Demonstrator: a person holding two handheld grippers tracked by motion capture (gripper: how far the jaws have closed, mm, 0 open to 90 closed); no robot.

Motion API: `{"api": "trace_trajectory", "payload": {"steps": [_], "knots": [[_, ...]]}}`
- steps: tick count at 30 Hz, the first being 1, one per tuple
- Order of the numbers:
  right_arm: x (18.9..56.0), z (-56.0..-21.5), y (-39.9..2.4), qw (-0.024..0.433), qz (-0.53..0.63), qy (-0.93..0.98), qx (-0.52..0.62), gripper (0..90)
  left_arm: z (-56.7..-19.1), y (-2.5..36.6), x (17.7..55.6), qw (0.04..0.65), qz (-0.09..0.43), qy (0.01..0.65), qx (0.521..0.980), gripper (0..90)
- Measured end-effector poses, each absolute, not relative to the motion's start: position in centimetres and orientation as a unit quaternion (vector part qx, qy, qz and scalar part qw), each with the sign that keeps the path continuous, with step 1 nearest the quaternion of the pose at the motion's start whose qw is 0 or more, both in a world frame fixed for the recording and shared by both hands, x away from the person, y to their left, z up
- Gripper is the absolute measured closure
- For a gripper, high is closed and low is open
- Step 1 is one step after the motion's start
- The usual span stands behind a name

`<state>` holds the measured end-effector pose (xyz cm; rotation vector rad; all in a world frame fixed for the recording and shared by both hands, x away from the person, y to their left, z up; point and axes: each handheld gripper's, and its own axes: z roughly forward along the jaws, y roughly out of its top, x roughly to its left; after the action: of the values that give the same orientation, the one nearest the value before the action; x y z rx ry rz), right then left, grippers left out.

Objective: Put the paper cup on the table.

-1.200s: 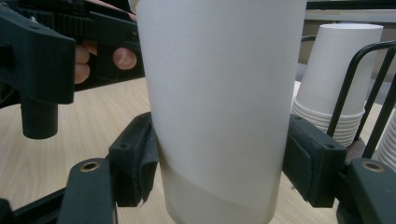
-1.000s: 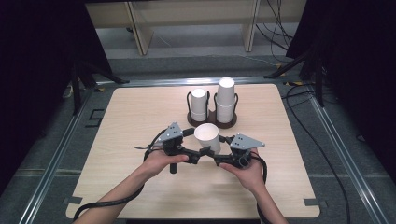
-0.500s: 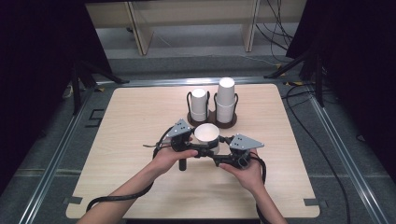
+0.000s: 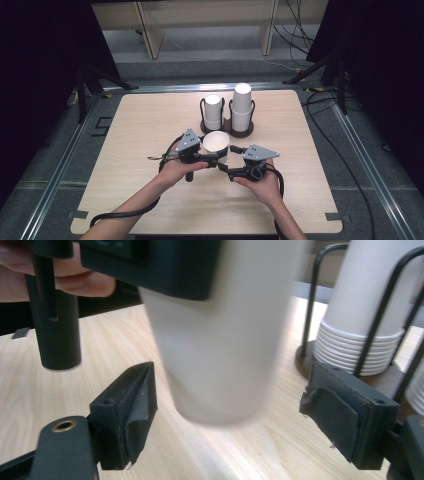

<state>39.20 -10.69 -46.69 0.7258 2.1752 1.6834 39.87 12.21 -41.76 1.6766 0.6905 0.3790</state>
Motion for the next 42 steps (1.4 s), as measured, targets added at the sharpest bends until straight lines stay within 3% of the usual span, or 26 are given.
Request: {"api": "trace_trajectory", "payload": {"steps": [4,16,29,42], "knots": [[39.4,-46.5,-11.4,0.167,0.598,0.744,0.247,21.8,-41.8,13.9,39.9,0.591,0.181,0.312,0.722,22.9],[38.9,-46.3,-13.2,0.153,0.593,0.741,0.277,22.2,-42.0,19.6,39.4,0.566,0.251,0.342,0.707,23.0],[38.6,-46.5,-15.0,0.176,0.590,0.727,0.302,22.7,-42.8,24.3,39.0,0.538,0.307,0.379,0.688,23.3],[38.6,-47.0,-16.0,0.179,0.591,0.720,0.318,23.8,-45.9,28.1,39.0,0.494,0.358,0.446,0.655,22.9]]}}
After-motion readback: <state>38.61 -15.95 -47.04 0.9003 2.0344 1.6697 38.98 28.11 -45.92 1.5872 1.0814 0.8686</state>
